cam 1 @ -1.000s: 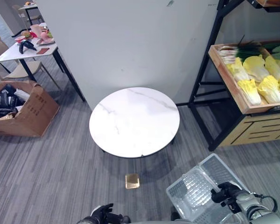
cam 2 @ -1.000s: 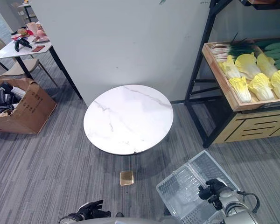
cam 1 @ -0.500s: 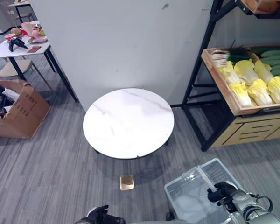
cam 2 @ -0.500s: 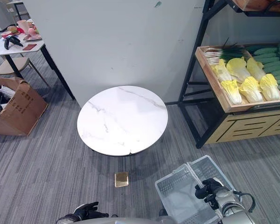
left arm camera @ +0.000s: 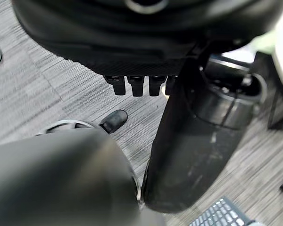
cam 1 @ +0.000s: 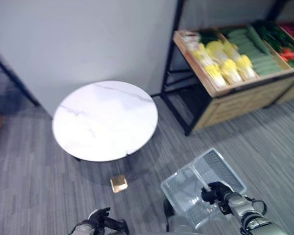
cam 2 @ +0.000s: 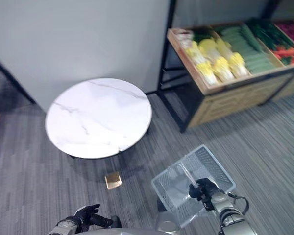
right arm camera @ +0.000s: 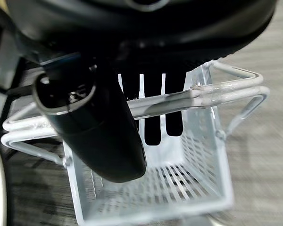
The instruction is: Get the vegetables into the basket
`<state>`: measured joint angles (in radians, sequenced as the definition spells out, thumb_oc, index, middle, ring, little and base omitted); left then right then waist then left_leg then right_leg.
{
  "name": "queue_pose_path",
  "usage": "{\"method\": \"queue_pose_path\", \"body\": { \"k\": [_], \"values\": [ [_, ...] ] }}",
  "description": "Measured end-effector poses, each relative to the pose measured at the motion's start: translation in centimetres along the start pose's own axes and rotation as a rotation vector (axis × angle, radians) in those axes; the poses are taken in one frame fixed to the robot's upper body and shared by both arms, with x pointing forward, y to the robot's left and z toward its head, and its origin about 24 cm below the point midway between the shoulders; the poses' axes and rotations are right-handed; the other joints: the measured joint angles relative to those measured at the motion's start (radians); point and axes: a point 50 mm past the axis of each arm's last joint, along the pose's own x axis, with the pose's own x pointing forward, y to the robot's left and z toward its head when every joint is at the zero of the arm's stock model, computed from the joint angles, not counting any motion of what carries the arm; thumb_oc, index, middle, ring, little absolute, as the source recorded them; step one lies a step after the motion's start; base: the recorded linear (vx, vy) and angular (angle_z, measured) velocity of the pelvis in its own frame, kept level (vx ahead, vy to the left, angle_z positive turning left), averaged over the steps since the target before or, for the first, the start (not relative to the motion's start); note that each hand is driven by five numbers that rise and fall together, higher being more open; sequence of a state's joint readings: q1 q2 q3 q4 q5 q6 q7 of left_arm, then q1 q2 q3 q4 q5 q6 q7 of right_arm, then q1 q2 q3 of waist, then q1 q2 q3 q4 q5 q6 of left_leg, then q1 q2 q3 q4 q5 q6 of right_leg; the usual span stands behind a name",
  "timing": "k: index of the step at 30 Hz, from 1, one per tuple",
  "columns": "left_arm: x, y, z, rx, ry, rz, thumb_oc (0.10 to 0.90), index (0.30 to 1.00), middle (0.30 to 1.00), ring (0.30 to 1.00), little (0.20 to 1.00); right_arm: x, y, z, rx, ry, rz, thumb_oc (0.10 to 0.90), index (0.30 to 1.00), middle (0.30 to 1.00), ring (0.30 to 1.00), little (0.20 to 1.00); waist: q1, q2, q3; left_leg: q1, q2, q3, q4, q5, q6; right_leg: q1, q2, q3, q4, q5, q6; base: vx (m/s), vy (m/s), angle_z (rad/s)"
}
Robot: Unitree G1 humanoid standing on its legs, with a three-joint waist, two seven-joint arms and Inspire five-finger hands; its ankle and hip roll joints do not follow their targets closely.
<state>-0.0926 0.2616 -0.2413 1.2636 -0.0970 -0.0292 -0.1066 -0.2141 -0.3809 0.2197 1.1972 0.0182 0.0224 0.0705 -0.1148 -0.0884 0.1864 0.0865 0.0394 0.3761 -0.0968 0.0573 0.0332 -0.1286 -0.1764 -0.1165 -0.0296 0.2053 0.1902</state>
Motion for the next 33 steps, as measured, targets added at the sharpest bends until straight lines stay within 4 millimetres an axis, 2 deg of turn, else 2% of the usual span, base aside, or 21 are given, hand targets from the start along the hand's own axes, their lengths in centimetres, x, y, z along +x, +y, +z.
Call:
{"method": "queue_pose_path", "body": {
  "k": [1,2,3,4,5,6,7,8,9,10,11,13,15,18,24,27,29,33],
  "values": [
    [0.0,-0.2,0.0,-0.002,0.004,-0.004,0.9,1.0,1.0,1.0,1.0,0.0,0.1,-0.4,0.002,0.009,-0.011,0.4,0.3,0.3,0.3,0.3,0.004,0.031,0.011,-0.008,0.028,0.027,0.0,0.006,0.01,-0.009,-0.012,-0.083,0.03,-0.008,-0.004,0.01,-0.017,-0.65],
    [0.1,-0.3,0.1,-0.004,0.0,-0.005,0.9,1.0,1.0,1.0,1.0,-0.1,-0.2,-0.4,0.001,0.01,-0.028,0.4,0.3,0.3,0.3,0.3,0.013,0.039,0.014,-0.008,0.046,0.035,0.0,0.003,0.005,-0.011,-0.014,-0.116,0.048,-0.013,-0.007,0.02,-0.013,-0.57],
    [0.0,-0.1,-0.1,-0.003,0.002,-0.001,0.9,1.0,1.0,1.0,1.0,-0.2,-0.5,-0.7,0.014,0.015,-0.04,0.4,0.3,0.3,0.3,0.3,0.021,0.044,0.013,-0.004,0.061,0.049,0.006,-0.001,-0.004,0.009,-0.025,-0.179,0.063,-0.015,-0.012,0.03,-0.01,-0.51],
    [-0.1,0.1,-0.3,-0.005,0.005,0.003,0.9,1.0,1.0,1.0,1.0,-0.2,-0.4,-1.1,0.02,0.027,-0.04,0.4,0.3,0.3,0.3,0.3,0.029,0.028,0.003,0.002,0.054,0.056,0.001,-0.003,-0.026,0.03,-0.045,-0.22,0.072,-0.004,-0.025,0.02,0.004,-0.47],
    [-0.1,0.1,-0.2,-0.012,0.003,0.004,0.9,1.0,1.0,1.0,1.0,-0.3,-0.3,-1.5,0.014,0.036,-0.034,0.4,0.3,0.3,0.3,0.3,0.025,0.019,0.0,0.011,0.04,0.046,0.001,-0.008,-0.039,0.038,-0.032,-0.205,0.053,-0.029,-0.058,0.1,0.014,-0.65],
    [0.0,-0.2,-0.2,-0.022,0.002,0.0,0.9,1.0,1.0,1.0,1.0,-0.1,-0.6,-0.6,0.013,0.014,-0.044,0.4,0.3,0.3,0.3,0.3,0.021,0.026,0.002,0.008,0.032,0.023,0.002,-0.014,-0.038,0.016,-0.018,-0.19,0.05,-0.02,-0.064,0.09,0.005,-1.12],
    [0.0,-0.2,-0.2,-0.029,0.001,-0.003,0.9,1.0,1.0,1.0,1.0,0.0,-0.7,0.6,0.01,-0.015,-0.042,0.4,0.3,0.3,0.3,0.3,0.025,0.033,0.005,0.012,0.035,0.031,0.0,-0.019,-0.047,-0.01,0.0,-0.206,0.038,0.004,-0.063,0.1,-0.008,-1.59],
    [0.0,-0.1,-0.5,-0.074,0.014,0.008,0.9,1.0,1.0,1.0,1.0,0.0,-0.4,1.0,-0.004,-0.03,-0.019,0.4,0.3,0.3,0.3,0.3,0.023,0.036,0.008,0.05,0.06,0.085,0.0,-0.024,-0.069,0.025,-0.003,-0.321,-0.02,-0.02,-0.063,0.13,-0.084,-1.51],
    [-0.1,-0.3,-0.8,-0.098,0.015,0.006,0.9,1.0,1.0,1.0,1.0,-0.1,-0.2,-0.4,-0.015,0.025,-0.016,0.4,0.3,0.3,0.3,0.3,0.035,0.059,0.002,0.073,0.08,0.114,0.001,-0.037,-0.078,0.043,-0.023,-0.454,-0.009,-0.027,-0.079,0.12,-0.078,-1.07],
    [0.0,-0.4,-0.6,-0.102,0.007,0.006,0.9,1.0,1.0,1.0,1.0,-0.2,-0.4,-0.9,-0.021,0.039,-0.014,0.4,0.3,0.3,0.3,0.3,0.044,0.052,-0.005,0.081,0.084,0.13,0.002,-0.049,-0.093,0.023,-0.032,-0.466,0.024,-0.032,-0.071,0.12,-0.077,-0.55],
    [0.0,-0.5,-0.5,-0.105,-0.001,0.008,0.9,1.0,1.0,1.0,1.0,-0.3,-0.6,-1.1,-0.03,0.041,-0.017,0.4,0.3,0.3,0.3,0.3,0.043,0.058,-0.009,0.079,0.09,0.135,0.003,-0.051,-0.096,0.001,-0.032,-0.458,0.063,-0.054,-0.081,0.05,-0.037,-0.24],
    [0.1,-1.0,-0.4,-0.108,0.008,0.003,0.9,1.0,1.0,1.0,1.0,-0.5,-1.6,-1.6,-0.043,0.047,-0.032,0.4,0.3,0.3,0.3,0.3,0.035,0.082,-0.018,0.065,0.095,0.132,0.011,-0.04,-0.087,-0.009,-0.019,-0.457,0.086,-0.062,-0.13,0.06,-0.057,-0.06],
    [0.2,-2.0,-0.6,-0.115,0.024,-0.018,0.9,1.0,1.0,1.0,1.0,-0.9,-2.3,-2.7,-0.052,0.071,-0.048,0.4,0.3,0.3,0.3,0.3,0.037,0.101,-0.027,0.063,0.103,0.126,0.027,-0.04,-0.097,-0.008,-0.022,-0.456,0.101,-0.073,-0.146,0.01,-0.055,0.02],
    [0.3,-2.4,-0.2,-0.105,0.024,-0.027,0.9,1.0,1.0,1.0,1.0,-0.9,-2.6,-2.5,-0.055,0.059,-0.06,0.4,0.3,0.3,0.3,0.3,0.03,0.101,-0.024,0.05,0.09,0.118,0.035,-0.047,-0.105,-0.024,-0.048,-0.454,0.125,-0.08,-0.14,0.0,-0.048,0.09],
    [0.3,-1.6,0.0,-0.089,0.021,-0.005,0.9,1.0,1.0,1.0,1.0,-0.8,-2.6,-1.0,-0.06,-0.014,-0.063,0.4,0.3,0.3,0.3,0.3,0.022,0.081,0.009,0.032,0.055,0.111,0.038,-0.053,-0.091,-0.058,-0.093,-0.437,0.155,-0.086,-0.115,-0.01,-0.037,0.03],
    [0.3,-1.1,0.2,-0.077,0.015,0.015,0.9,1.0,1.0,1.0,1.0,-0.7,-2.8,-0.1,-0.061,-0.047,-0.077,0.4,0.3,0.3,0.3,0.3,0.019,0.081,0.034,0.005,0.052,0.11,0.041,-0.05,-0.087,-0.08,-0.095,-0.437,0.15,-0.08,-0.113,0.0,-0.049,0.01],
    [0.3,-1.0,0.8,-0.066,-0.004,0.015,0.9,1.0,1.0,1.0,1.0,-0.7,-3.1,0.3,-0.05,-0.057,-0.089,0.4,0.3,0.3,0.3,0.3,0.019,0.084,0.051,0.0,0.053,0.109,0.04,-0.048,-0.088,-0.084,-0.091,-0.437,0.146,-0.071,-0.124,0.02,-0.072,-0.01],
    [0.4,-1.3,1.6,-0.056,-0.034,0.007,0.9,1.0,1.0,1.0,1.0,-0.7,-3.7,0.8,-0.052,-0.069,-0.105,0.4,0.3,0.3,0.3,0.3,0.017,0.104,0.065,-0.013,0.064,0.103,0.035,-0.046,-0.091,-0.087,-0.077,-0.445,0.132,-0.071,-0.124,0.02,-0.086,0.04]
  ]
}}
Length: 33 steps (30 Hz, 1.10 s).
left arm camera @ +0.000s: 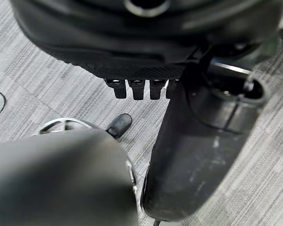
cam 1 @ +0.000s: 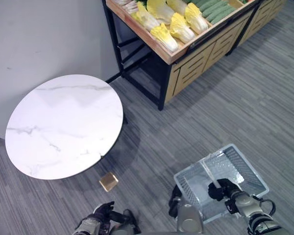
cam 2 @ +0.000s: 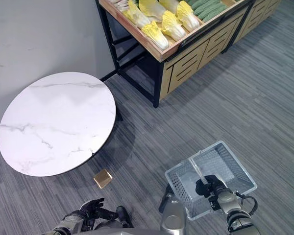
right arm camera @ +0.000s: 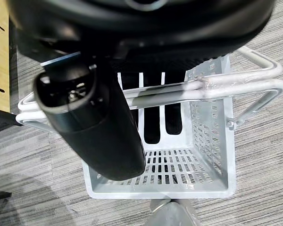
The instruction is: Get the vegetables into the basket
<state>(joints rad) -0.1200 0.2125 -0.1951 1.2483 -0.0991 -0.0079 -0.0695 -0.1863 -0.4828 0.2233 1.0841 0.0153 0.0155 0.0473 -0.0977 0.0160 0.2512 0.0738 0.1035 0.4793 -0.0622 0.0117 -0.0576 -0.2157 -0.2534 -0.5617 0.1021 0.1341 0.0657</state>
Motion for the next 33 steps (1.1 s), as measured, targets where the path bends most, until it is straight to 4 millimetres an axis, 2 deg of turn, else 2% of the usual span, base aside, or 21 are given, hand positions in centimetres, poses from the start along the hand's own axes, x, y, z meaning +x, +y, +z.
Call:
{"method": "queue_pose_path", "body": {
  "k": [8,10,15,17,18,19,20,21,22,23,24,26,27,28,29,31,33],
  "values": [
    [0.1,-0.1,0.3,0.006,-0.005,-0.005,0.9,1.0,1.0,1.0,1.0,0.0,-0.2,0.6,-0.023,-0.025,-0.002,0.4,0.3,0.3,0.3,0.3,0.004,0.012,0.003,-0.029,0.019,-0.021,0.007,0.002,-0.001,-0.006,0.016,-0.003,-0.01,-0.005,-0.013,-0.01,-0.133,0.09],
    [0.1,-0.2,0.5,0.007,-0.008,-0.006,0.9,1.0,1.0,1.0,1.0,0.1,0.1,0.8,-0.043,-0.035,0.007,0.4,0.3,0.3,0.3,0.3,0.002,0.015,0.003,-0.032,0.032,-0.035,0.014,0.003,-0.001,-0.004,0.02,0.011,0.006,-0.023,-0.01,0.06,-0.203,0.14],
    [0.0,0.0,-0.1,0.0,0.005,-0.004,0.9,1.0,1.0,1.0,1.0,0.0,1.5,0.6,-0.076,-0.049,0.056,0.4,0.3,0.3,0.3,0.3,0.005,0.024,-0.004,-0.017,0.095,-0.061,0.06,0.007,0.005,0.033,0.088,0.015,-0.002,-0.076,-0.011,0.1,-0.281,-0.08],
    [-0.1,0.3,-0.2,-0.031,0.004,0.006,0.9,1.0,1.0,1.0,1.0,0.0,2.4,0.2,-0.075,-0.034,0.085,0.4,0.3,0.3,0.3,0.3,0.027,0.011,-0.008,-0.028,0.122,-0.118,0.146,0.008,0.005,0.061,0.126,0.041,-0.035,-0.08,-0.014,0.05,-0.163,-0.39],
    [-0.1,0.4,-0.2,-0.042,0.003,0.009,0.9,1.0,1.0,1.0,1.0,-0.1,3.0,-0.4,-0.079,-0.016,0.104,0.4,0.3,0.3,0.3,0.3,0.042,0.003,-0.012,-0.036,0.137,-0.172,0.187,0.016,-0.008,0.079,0.142,0.057,-0.054,-0.081,-0.016,0.03,-0.091,-0.47],
    [-0.1,0.4,-0.1,-0.047,0.0,0.01,0.9,1.0,1.0,1.0,1.0,-0.1,3.5,-0.8,-0.081,-0.008,0.119,0.4,0.3,0.3,0.3,0.3,0.052,-0.005,-0.017,-0.043,0.145,-0.224,0.207,0.039,-0.044,0.095,0.151,0.062,-0.076,-0.081,-0.017,0.04,-0.05,-0.26],
    [-0.1,0.4,0.0,-0.055,-0.003,0.01,0.9,1.0,1.0,1.0,1.0,-0.2,3.8,-1.2,-0.084,0.006,0.13,0.4,0.3,0.3,0.3,0.3,0.053,-0.027,-0.021,-0.065,0.148,-0.26,0.226,0.059,-0.093,0.1,0.154,0.065,-0.094,-0.079,-0.026,0.06,-0.007,-0.03],
    [0.0,0.5,0.4,-0.064,-0.02,0.009,0.9,1.0,1.0,1.0,1.0,-0.3,4.1,-1.6,-0.097,0.018,0.14,0.4,0.3,0.3,0.3,0.3,0.055,-0.042,-0.024,-0.087,0.148,-0.284,0.235,0.056,-0.117,0.103,0.154,0.065,-0.113,-0.072,-0.054,0.08,0.036,0.06],
    [0.0,0.4,0.6,-0.069,-0.034,0.006,0.9,1.0,1.0,1.0,1.0,-0.4,4.2,-2.0,-0.098,0.034,0.147,0.4,0.3,0.3,0.3,0.3,0.055,-0.052,-0.023,-0.089,0.15,-0.291,0.174,0.051,-0.127,0.107,0.16,0.067,-0.128,-0.069,-0.056,0.14,0.081,0.03],
    [0.0,0.3,1.1,-0.069,-0.054,0.003,0.9,1.0,1.0,1.0,1.0,-0.4,4.3,-2.4,-0.096,0.051,0.149,0.4,0.3,0.3,0.3,0.3,0.056,-0.061,-0.019,-0.112,0.172,-0.3,0.082,0.061,-0.14,0.108,0.173,0.067,-0.14,-0.071,-0.06,0.12,0.069,-0.05],
    [0.0,0.3,1.4,-0.068,-0.063,-0.001,0.9,1.0,1.0,1.0,1.0,-0.4,4.3,-2.6,-0.095,0.062,0.146,0.4,0.3,0.3,0.3,0.3,0.06,-0.064,-0.017,-0.131,0.189,-0.31,0.039,0.074,-0.153,0.108,0.187,0.072,-0.147,-0.071,-0.06,0.13,0.068,-0.22],
    [0.0,0.5,1.7,-0.071,-0.081,0.006,0.9,1.0,1.0,1.0,1.0,-0.4,4.1,-2.8,-0.093,0.078,0.138,0.4,0.3,0.3,0.3,0.3,0.079,-0.056,-0.021,-0.148,0.213,-0.344,-0.006,0.098,-0.148,0.106,0.222,0.106,-0.153,-0.069,-0.058,0.14,0.128,-0.66],
    [0.0,0.6,2.0,-0.08,-0.091,0.007,0.9,1.0,1.0,1.0,1.0,-0.4,3.9,-2.8,-0.094,0.076,0.132,0.4,0.3,0.3,0.3,0.3,0.08,-0.065,-0.016,-0.164,0.212,-0.379,-0.009,0.119,-0.157,0.119,0.237,0.138,-0.162,-0.07,-0.058,0.13,0.157,-0.9],
    [0.0,0.6,2.0,-0.088,-0.089,0.007,0.9,1.0,1.0,1.0,1.0,-0.4,3.9,-2.9,-0.095,0.078,0.131,0.4,0.3,0.3,0.3,0.3,0.084,-0.061,-0.019,-0.162,0.198,-0.425,-0.018,0.123,-0.159,0.123,0.241,0.16,-0.161,-0.073,-0.063,0.09,0.184,-0.8],
    [0.0,0.6,2.0,-0.093,-0.089,0.007,0.9,1.0,1.0,1.0,1.0,-0.4,3.7,-2.9,-0.096,0.081,0.128,0.4,0.3,0.3,0.3,0.3,0.086,-0.064,-0.017,-0.162,0.185,-0.448,-0.018,0.125,-0.157,0.124,0.243,0.176,-0.16,-0.07,-0.061,0.04,0.141,-0.7],
    [0.0,0.4,1.9,-0.099,-0.089,0.002,0.9,1.0,1.0,1.0,1.0,-0.5,3.2,-3.3,-0.101,0.094,0.118,0.4,0.3,0.3,0.3,0.3,0.077,-0.059,-0.017,-0.189,0.158,-0.46,0.03,0.17,-0.136,0.13,0.242,0.203,-0.163,-0.058,-0.053,0.09,0.279,-0.69],
    [0.1,0.6,2.0,-0.099,-0.081,0.007,0.9,1.0,1.0,1.0,1.0,-0.8,3.4,-4.4,-0.087,0.124,0.121,0.4,0.3,0.3,0.3,0.3,0.071,-0.067,-0.015,-0.18,0.12,-0.443,0.047,0.092,-0.105,0.133,0.208,0.247,-0.158,-0.041,-0.029,0.07,0.227,-0.47]
  ]
}}
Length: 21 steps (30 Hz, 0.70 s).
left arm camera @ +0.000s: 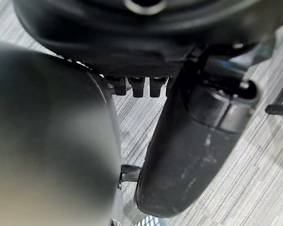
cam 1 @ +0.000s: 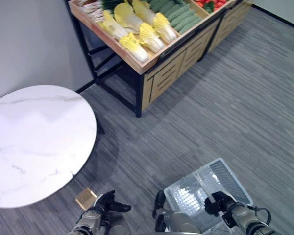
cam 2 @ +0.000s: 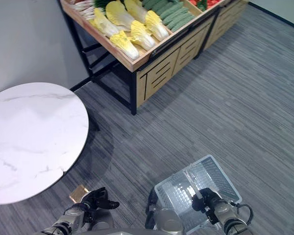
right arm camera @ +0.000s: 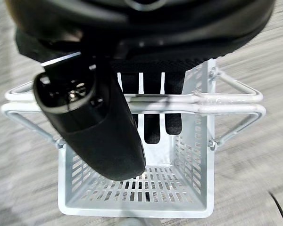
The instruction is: Get the vegetables into the basket
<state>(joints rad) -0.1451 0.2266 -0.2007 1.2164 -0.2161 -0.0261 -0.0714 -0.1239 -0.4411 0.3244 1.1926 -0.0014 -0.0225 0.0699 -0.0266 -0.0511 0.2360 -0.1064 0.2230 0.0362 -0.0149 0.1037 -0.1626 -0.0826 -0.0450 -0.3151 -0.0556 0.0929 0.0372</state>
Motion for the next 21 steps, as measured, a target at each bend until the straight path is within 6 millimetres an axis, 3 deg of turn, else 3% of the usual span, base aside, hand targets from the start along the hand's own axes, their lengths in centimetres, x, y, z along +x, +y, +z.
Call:
{"method": "queue_pose_path", "body": {
  "k": [3,6,9,11,12,13,14,17,18,21],
  "values": [
    [0.0,0.7,0.5,0.01,-0.012,0.016,0.9,1.0,1.0,1.0,1.0,-0.2,1.2,-1.8,0.029,0.054,0.024,0.4,0.3,0.3,0.3,0.3,0.004,-0.027,0.01,0.002,-0.109,0.025,0.029,-0.041,0.06,-0.002,-0.094,0.045,0.016,0.03,0.041,0.0,0.312,-0.04],
    [-0.3,2.0,-0.4,0.006,0.017,0.05,0.9,1.0,1.0,1.0,1.0,0.1,0.3,0.3,0.057,-0.004,-0.009,0.4,0.3,0.3,0.3,0.3,0.006,-0.039,0.025,-0.007,-0.147,0.081,0.077,-0.086,0.102,-0.045,-0.142,0.113,0.056,0.033,0.063,-0.02,0.284,-0.51],
    [-0.4,3.0,0.7,0.023,-0.012,0.075,0.9,1.0,1.0,1.0,1.0,0.4,0.1,2.3,0.075,-0.06,-0.018,0.4,0.3,0.3,0.3,0.3,0.007,-0.071,0.044,-0.019,-0.184,0.142,0.129,-0.127,0.141,-0.065,-0.191,0.177,0.051,0.061,0.09,-0.01,0.215,-0.42],
    [-0.3,3.6,1.4,0.034,-0.023,0.091,0.9,1.0,1.0,1.0,1.0,0.4,0.5,2.9,0.085,-0.078,-0.009,0.4,0.3,0.3,0.3,0.3,-0.001,-0.092,0.049,-0.014,-0.204,0.175,0.143,-0.139,0.151,-0.079,-0.194,0.191,0.049,0.085,0.095,-0.03,0.226,-0.38],
    [-0.4,4.4,1.3,0.044,0.006,0.115,0.9,1.0,1.0,1.0,1.0,0.6,0.8,4.1,0.096,-0.103,0.0,0.4,0.3,0.3,0.3,0.3,-0.007,-0.101,0.052,-0.009,-0.206,0.201,0.153,-0.147,0.155,-0.093,-0.191,0.212,0.052,0.101,0.099,-0.04,0.136,-1.16],
    [-0.7,5.2,0.0,0.028,0.058,0.139,0.9,1.0,1.0,1.0,1.0,0.6,0.9,6.6,0.087,-0.178,-0.004,0.4,0.3,0.3,0.3,0.3,-0.01,-0.105,0.053,0.005,-0.182,0.263,0.148,-0.159,0.168,-0.122,-0.18,0.244,0.049,0.167,0.103,-0.05,0.104,-1.54],
    [-0.7,5.1,0.7,0.02,0.02,0.156,0.9,1.0,1.0,1.0,1.0,0.4,0.8,7.5,0.074,-0.231,0.003,0.4,0.3,0.3,0.3,0.3,-0.031,-0.088,0.059,0.021,-0.169,0.309,0.145,-0.176,0.196,-0.119,-0.184,0.209,0.021,0.197,0.127,-0.06,0.106,-1.44],
    [-0.5,5.0,1.9,0.052,-0.028,0.148,0.9,1.0,1.0,1.0,1.0,0.6,1.3,6.3,0.085,-0.17,0.011,0.4,0.3,0.3,0.3,0.3,0.0,-0.054,0.061,0.063,-0.128,0.375,0.125,-0.171,0.197,-0.074,-0.219,0.023,0.083,0.128,0.127,-0.1,0.101,-0.78],
    [-0.5,5.0,1.6,0.054,-0.016,0.15,0.9,1.0,1.0,1.0,1.0,0.6,1.6,6.1,0.091,-0.17,0.022,0.4,0.3,0.3,0.3,0.3,0.011,-0.043,0.065,0.081,-0.117,0.394,0.118,-0.159,0.181,-0.06,-0.236,-0.008,0.125,0.106,0.117,-0.11,0.085,-0.8],
    [-0.7,5.0,1.0,0.052,-0.002,0.151,0.9,1.0,1.0,1.0,1.0,0.5,2.7,5.5,0.084,-0.162,0.057,0.4,0.3,0.3,0.3,0.3,0.039,-0.05,0.054,0.119,-0.115,0.441,0.103,-0.148,0.161,-0.004,-0.248,-0.048,0.148,0.097,0.095,-0.08,0.06,-0.54]
  ]
}}
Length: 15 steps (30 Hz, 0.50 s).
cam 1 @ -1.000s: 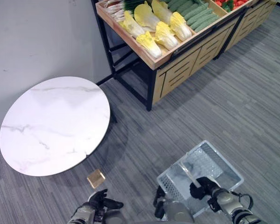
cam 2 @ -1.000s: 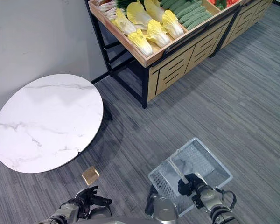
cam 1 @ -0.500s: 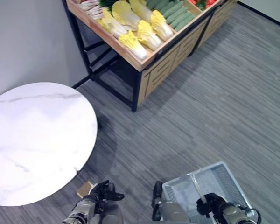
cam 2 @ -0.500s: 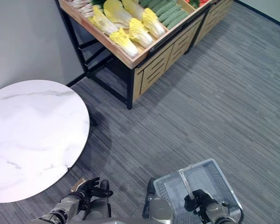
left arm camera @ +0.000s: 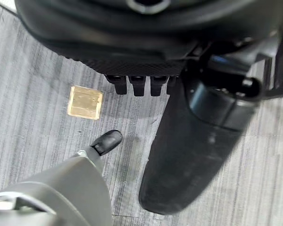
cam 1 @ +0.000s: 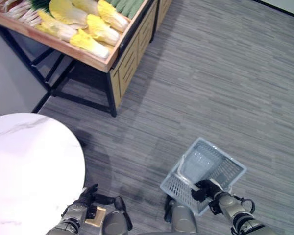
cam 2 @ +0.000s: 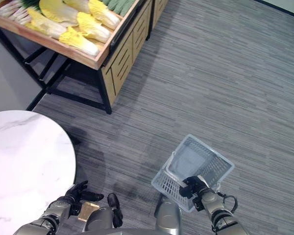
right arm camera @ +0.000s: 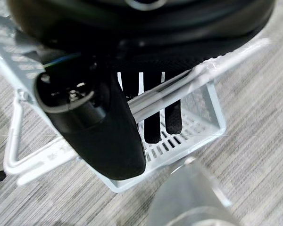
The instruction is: Get the vegetables into the basket
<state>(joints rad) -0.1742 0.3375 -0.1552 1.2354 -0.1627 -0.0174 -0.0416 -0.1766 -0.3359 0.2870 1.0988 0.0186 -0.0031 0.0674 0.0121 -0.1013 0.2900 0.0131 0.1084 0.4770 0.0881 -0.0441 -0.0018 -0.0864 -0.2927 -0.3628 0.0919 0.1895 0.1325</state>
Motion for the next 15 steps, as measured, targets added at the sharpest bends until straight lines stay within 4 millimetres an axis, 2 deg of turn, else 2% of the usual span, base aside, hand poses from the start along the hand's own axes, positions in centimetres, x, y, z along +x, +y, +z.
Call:
{"method": "queue_pose_path", "body": {
  "k": [1,2,3,5,6,7,8,9,11,13,15],
  "values": [
    [-0.1,0.0,-0.7,0.007,0.024,-0.004,0.9,1.0,1.0,1.0,1.0,0.1,0.0,0.4,-0.007,-0.006,-0.003,0.4,0.3,0.3,0.3,0.3,0.001,0.005,-0.002,0.004,0.004,0.001,0.003,0.002,-0.002,-0.002,0.013,-0.012,-0.01,0.003,-0.004,-0.02,0.027,-1.27],
    [-0.2,-0.1,-1.6,-0.022,0.069,-0.007,0.9,1.0,1.0,1.0,1.0,0.3,0.0,1.5,-0.024,-0.037,0.001,0.4,0.3,0.3,0.3,0.3,0.003,0.019,-0.013,0.006,0.024,0.018,0.043,-0.001,-0.004,0.0,0.04,-0.027,-0.061,0.031,-0.041,-0.05,-0.007,-1.61],
    [-0.2,-0.8,-2.3,-0.034,0.086,-0.019,0.9,1.0,1.0,1.0,1.0,0.2,-0.8,1.7,-0.038,-0.046,-0.013,0.4,0.3,0.3,0.3,0.3,0.003,0.04,-0.051,0.022,-0.001,-0.012,-0.068,0.002,-0.039,-0.005,0.059,0.0,-0.122,0.032,-0.039,-0.03,-0.027,-1.52],
    [-0.2,-1.4,-2.0,-0.039,0.077,-0.034,0.9,1.0,1.0,1.0,1.0,0.2,-0.2,1.5,-0.034,-0.038,-0.006,0.4,0.3,0.3,0.3,0.3,-0.012,0.031,-0.074,0.037,-0.007,0.029,-0.079,0.024,-0.046,0.004,0.069,-0.01,-0.177,0.046,-0.03,-0.03,-0.093,-0.66],
    [-0.2,-1.1,-2.3,-0.05,0.085,-0.021,0.9,1.0,1.0,1.0,1.0,0.2,0.4,1.3,-0.026,-0.032,0.013,0.4,0.3,0.3,0.3,0.3,-0.006,0.028,-0.094,0.052,0.002,0.048,-0.093,0.033,-0.058,0.002,0.072,-0.01,-0.178,0.042,-0.034,0.0,-0.163,-0.34],
    [-0.3,-1.1,-2.6,-0.056,0.089,-0.02,0.9,1.0,1.0,1.0,1.0,0.2,1.1,0.7,-0.012,-0.02,0.026,0.4,0.3,0.3,0.3,0.3,-0.005,0.024,-0.114,0.056,0.013,0.057,-0.095,0.037,-0.064,0.002,0.079,-0.018,-0.179,0.026,-0.034,0.03,-0.168,-0.36],
    [-0.5,-1.2,-3.2,-0.056,0.098,-0.021,0.9,1.0,1.0,1.0,1.0,0.0,2.0,-0.2,0.001,0.006,0.048,0.4,0.3,0.3,0.3,0.3,-0.002,0.019,-0.146,0.061,0.028,0.062,-0.105,0.044,-0.074,0.003,0.084,-0.06,-0.177,0.006,-0.04,0.05,-0.191,-0.06],
    [-0.5,-1.8,-3.6,-0.046,0.105,-0.032,0.9,1.0,1.0,1.0,1.0,-0.4,2.8,-2.1,0.026,0.049,0.065,0.4,0.3,0.3,0.3,0.3,-0.003,0.015,-0.175,0.062,0.058,0.042,-0.102,0.05,-0.085,0.009,0.103,-0.101,-0.156,-0.005,-0.042,0.05,-0.185,0.08],
    [-0.6,-2.7,-4.0,-0.042,0.117,-0.054,0.9,1.0,1.0,1.0,1.0,-0.6,3.0,-3.1,0.032,0.087,0.074,0.4,0.3,0.3,0.3,0.3,0.001,0.018,-0.188,0.066,0.074,0.029,-0.098,0.053,-0.091,0.017,0.126,-0.106,-0.151,-0.018,-0.049,0.04,-0.181,0.08],
    [-0.8,-3.8,-5.0,-0.049,0.153,-0.081,0.9,1.0,1.0,1.0,1.0,-0.7,2.8,-3.5,0.042,0.104,0.06,0.4,0.3,0.3,0.3,0.3,-0.002,0.032,-0.189,0.066,0.098,0.025,-0.084,0.054,-0.092,0.024,0.14,-0.11,-0.152,-0.024,-0.056,0.02,-0.15,0.0],
    [-0.9,-4.4,-5.2,-0.048,0.157,-0.096,0.9,1.0,1.0,1.0,1.0,-0.8,2.4,-4.1,0.053,0.118,0.047,0.4,0.3,0.3,0.3,0.3,-0.001,0.052,-0.189,0.065,0.106,0.009,-0.078,0.054,-0.093,0.036,0.147,-0.122,-0.151,-0.029,-0.061,0.02,-0.12,0.15]
  ]
}}
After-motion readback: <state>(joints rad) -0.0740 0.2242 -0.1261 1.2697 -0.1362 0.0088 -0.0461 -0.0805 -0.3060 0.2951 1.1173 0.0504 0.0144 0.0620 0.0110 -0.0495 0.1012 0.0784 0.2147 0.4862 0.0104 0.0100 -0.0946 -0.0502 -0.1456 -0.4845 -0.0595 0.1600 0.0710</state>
